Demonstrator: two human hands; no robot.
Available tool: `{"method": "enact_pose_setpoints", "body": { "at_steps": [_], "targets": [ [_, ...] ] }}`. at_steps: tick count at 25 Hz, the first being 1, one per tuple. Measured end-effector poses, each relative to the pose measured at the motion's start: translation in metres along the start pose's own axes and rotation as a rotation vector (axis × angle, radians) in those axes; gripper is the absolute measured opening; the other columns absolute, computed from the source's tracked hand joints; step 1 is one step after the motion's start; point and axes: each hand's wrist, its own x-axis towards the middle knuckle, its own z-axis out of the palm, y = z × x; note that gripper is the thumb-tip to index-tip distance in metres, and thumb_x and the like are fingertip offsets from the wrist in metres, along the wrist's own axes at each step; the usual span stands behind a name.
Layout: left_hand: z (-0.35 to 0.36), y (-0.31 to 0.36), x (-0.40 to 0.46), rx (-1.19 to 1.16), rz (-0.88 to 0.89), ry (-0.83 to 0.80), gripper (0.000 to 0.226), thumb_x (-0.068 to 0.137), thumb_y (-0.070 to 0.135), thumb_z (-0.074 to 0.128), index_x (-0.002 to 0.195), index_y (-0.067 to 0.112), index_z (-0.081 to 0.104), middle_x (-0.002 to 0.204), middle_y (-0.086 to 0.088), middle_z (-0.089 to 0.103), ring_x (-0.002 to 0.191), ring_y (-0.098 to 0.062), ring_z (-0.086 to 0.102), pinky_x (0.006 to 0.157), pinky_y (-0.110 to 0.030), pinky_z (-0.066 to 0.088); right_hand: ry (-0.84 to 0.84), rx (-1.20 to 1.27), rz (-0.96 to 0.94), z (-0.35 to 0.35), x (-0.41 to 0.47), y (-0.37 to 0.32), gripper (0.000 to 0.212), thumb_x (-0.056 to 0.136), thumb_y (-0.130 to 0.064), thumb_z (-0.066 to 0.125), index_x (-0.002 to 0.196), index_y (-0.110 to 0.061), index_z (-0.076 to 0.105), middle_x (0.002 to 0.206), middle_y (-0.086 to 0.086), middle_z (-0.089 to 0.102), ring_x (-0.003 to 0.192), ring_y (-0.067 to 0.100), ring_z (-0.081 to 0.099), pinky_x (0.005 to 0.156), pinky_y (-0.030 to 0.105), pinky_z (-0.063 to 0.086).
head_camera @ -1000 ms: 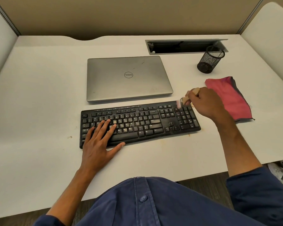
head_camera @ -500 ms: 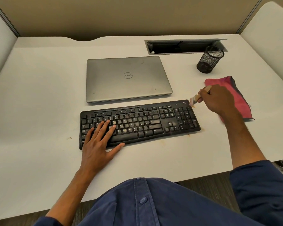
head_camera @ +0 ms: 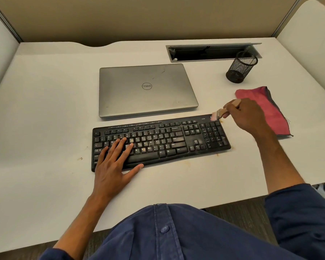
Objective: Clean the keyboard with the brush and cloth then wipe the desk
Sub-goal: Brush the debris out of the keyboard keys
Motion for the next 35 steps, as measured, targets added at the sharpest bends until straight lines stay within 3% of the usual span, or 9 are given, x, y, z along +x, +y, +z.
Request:
{"method": "enact_pose_setpoints", "body": {
  "at_steps": [7,13,17,22,26,28,30,35],
  "targets": [
    [0.0,0.001,0.0,-0.003,0.005,0.014,0.073,0.091,0.069,0.041,0.146,0.022,0.05,0.157,-0.003,0.039,0.147,-0.02,0.031,0.12,-0.044,0.022,-0.026,0.074,-0.016,-0.003,-0.022,0.011,0.036,0.1,-0.019,0.046,0.084,-0.01,0.078,0.08,0.0,0.072,0.052,0.01,0.046,0.051,0.027,0.031],
    [0.0,0.002,0.001,0.003,0.003,0.007,0.074,0.09,0.069,0.041,0.146,0.022,0.05,0.157,-0.003,0.039,0.147,-0.02,0.031,0.12,-0.044,0.021,-0.056,0.093,0.024,-0.013,-0.048,0.022,0.034,0.099,-0.018,0.048,0.079,-0.017,0.075,0.073,-0.012,0.069,0.052,0.005,0.053,0.052,0.027,0.032],
    [-0.001,0.002,0.0,0.003,0.002,0.0,0.074,0.09,0.07,0.04,0.146,0.021,0.05,0.157,-0.004,0.039,0.147,-0.021,0.032,0.12,-0.045,0.022,-0.032,0.146,0.047,-0.015,-0.065,0.037,0.035,0.097,-0.019,0.049,0.075,-0.021,0.076,0.081,-0.005,0.075,0.07,0.03,0.06,0.059,0.032,0.04],
    [-0.003,0.003,0.001,0.0,-0.005,-0.035,0.076,0.09,0.071,0.038,0.147,0.021,0.048,0.158,-0.004,0.038,0.147,-0.021,0.031,0.12,-0.046,0.022,-0.041,0.134,0.089,-0.02,-0.086,0.036,0.037,0.096,-0.016,0.05,0.068,-0.021,0.075,0.07,-0.005,0.073,0.059,0.015,0.053,0.055,0.028,0.036],
    [-0.006,0.0,-0.002,-0.021,-0.003,-0.044,0.078,0.09,0.071,0.038,0.147,0.019,0.048,0.158,-0.005,0.038,0.147,-0.023,0.031,0.12,-0.048,0.022,0.062,0.233,0.045,-0.01,-0.101,0.017,0.034,0.098,-0.017,0.051,0.074,-0.017,0.075,0.065,-0.002,0.068,0.05,0.003,0.053,0.052,0.029,0.034],
    [-0.01,-0.005,-0.007,-0.009,-0.034,-0.016,0.081,0.088,0.072,0.04,0.146,0.015,0.049,0.157,-0.009,0.038,0.146,-0.026,0.034,0.12,-0.048,0.022,0.109,0.241,0.012,0.003,-0.107,0.005,0.031,0.099,-0.021,0.051,0.083,-0.019,0.077,0.07,-0.007,0.071,0.059,0.002,0.059,0.057,0.031,0.042],
    [-0.016,-0.011,-0.013,0.01,-0.107,0.011,0.089,0.084,0.074,0.043,0.147,0.012,0.046,0.158,-0.013,0.035,0.146,-0.029,0.032,0.12,-0.046,0.018,0.162,0.189,0.031,0.02,-0.113,-0.002,0.033,0.098,-0.03,0.048,0.09,-0.019,0.078,0.075,-0.003,0.074,0.068,0.014,0.064,0.062,0.033,0.046],
    [-0.025,-0.025,-0.022,-0.011,-0.341,-0.031,0.114,0.072,0.087,0.042,0.153,0.008,0.027,0.16,-0.016,0.028,0.149,-0.03,0.023,0.121,-0.048,0.012,0.153,0.047,0.036,0.045,-0.134,-0.018,0.05,0.091,-0.041,0.033,0.081,-0.015,0.074,0.069,0.002,0.071,0.064,0.024,0.063,0.06,0.036,0.05]
  ]
}}
